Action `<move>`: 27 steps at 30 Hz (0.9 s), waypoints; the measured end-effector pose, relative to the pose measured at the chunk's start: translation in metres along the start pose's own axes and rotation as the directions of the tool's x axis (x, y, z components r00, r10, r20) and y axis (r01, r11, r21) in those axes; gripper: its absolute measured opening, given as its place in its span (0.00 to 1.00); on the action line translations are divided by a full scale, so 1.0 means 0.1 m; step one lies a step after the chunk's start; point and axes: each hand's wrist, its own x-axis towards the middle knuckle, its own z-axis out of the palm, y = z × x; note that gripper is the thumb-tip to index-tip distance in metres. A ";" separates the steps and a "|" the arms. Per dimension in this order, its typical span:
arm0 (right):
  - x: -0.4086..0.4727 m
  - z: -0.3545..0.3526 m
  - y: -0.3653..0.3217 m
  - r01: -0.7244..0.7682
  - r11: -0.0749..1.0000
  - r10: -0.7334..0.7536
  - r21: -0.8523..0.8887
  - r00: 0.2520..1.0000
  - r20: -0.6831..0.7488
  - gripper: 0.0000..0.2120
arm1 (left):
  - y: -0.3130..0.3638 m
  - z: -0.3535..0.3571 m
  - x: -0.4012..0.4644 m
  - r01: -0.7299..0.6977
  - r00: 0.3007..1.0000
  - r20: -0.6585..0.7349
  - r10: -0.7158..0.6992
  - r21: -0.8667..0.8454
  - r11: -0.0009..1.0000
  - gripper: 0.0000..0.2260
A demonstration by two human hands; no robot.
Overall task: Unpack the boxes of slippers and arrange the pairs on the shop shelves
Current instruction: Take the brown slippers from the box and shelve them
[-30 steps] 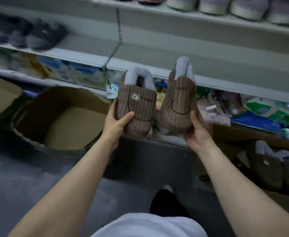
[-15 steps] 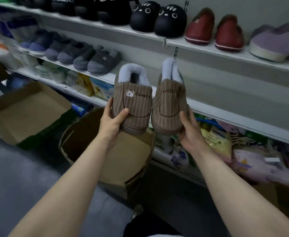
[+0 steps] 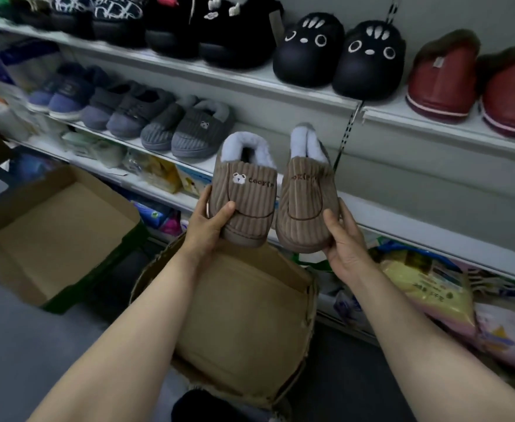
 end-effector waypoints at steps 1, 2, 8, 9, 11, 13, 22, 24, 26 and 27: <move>0.05 0.06 0.03 0.002 1.000 -0.002 0.010 1.000 -0.010 0.36 | 0.03 -0.03 0.12 0.013 1.000 0.002 -0.013 0.005 1.000 0.34; 0.10 0.11 0.07 0.005 1.000 -0.004 0.021 1.000 -0.024 0.36 | 0.05 -0.07 0.24 0.025 1.000 0.006 -0.025 0.009 1.000 0.32; 0.44 0.49 0.28 0.023 1.000 -0.021 0.017 0.991 -0.129 0.46 | 0.13 -0.42 1.13 0.116 0.988 0.092 -0.122 0.062 0.991 0.35; 0.50 0.56 0.32 0.030 0.999 -0.027 0.018 0.988 -0.154 0.46 | 0.14 -0.48 1.27 0.135 0.984 0.110 -0.140 0.055 0.989 0.35; 0.63 0.69 0.40 0.042 0.998 -0.033 0.038 0.978 -0.205 0.44 | 0.13 -0.58 1.56 0.169 0.974 0.143 -0.174 0.046 0.985 0.34; 0.74 0.79 0.48 0.041 0.998 -0.027 0.055 0.971 -0.239 0.38 | 0.12 -0.65 1.83 0.213 0.963 0.163 -0.216 0.038 0.976 0.32; 1.04 1.00 0.69 0.057 0.995 -0.025 0.084 0.940 -0.341 0.37 | -0.03 -0.77 2.59 0.300 0.926 0.216 -0.309 0.071 0.951 0.33; 1.10 1.03 0.69 0.047 0.996 -0.017 0.078 0.939 -0.344 0.42 | -0.06 -0.80 2.64 0.292 0.929 0.205 -0.306 0.096 0.951 0.33; 1.19 1.07 0.69 0.051 0.995 -0.018 0.081 0.932 -0.362 0.45 | -0.06 -0.81 2.67 0.278 0.938 0.171 -0.301 0.142 0.950 0.35; 1.25 1.09 0.68 0.055 0.994 -0.016 0.094 0.928 -0.372 0.46 | -0.05 -0.82 2.66 0.271 0.944 0.144 -0.297 0.174 0.947 0.35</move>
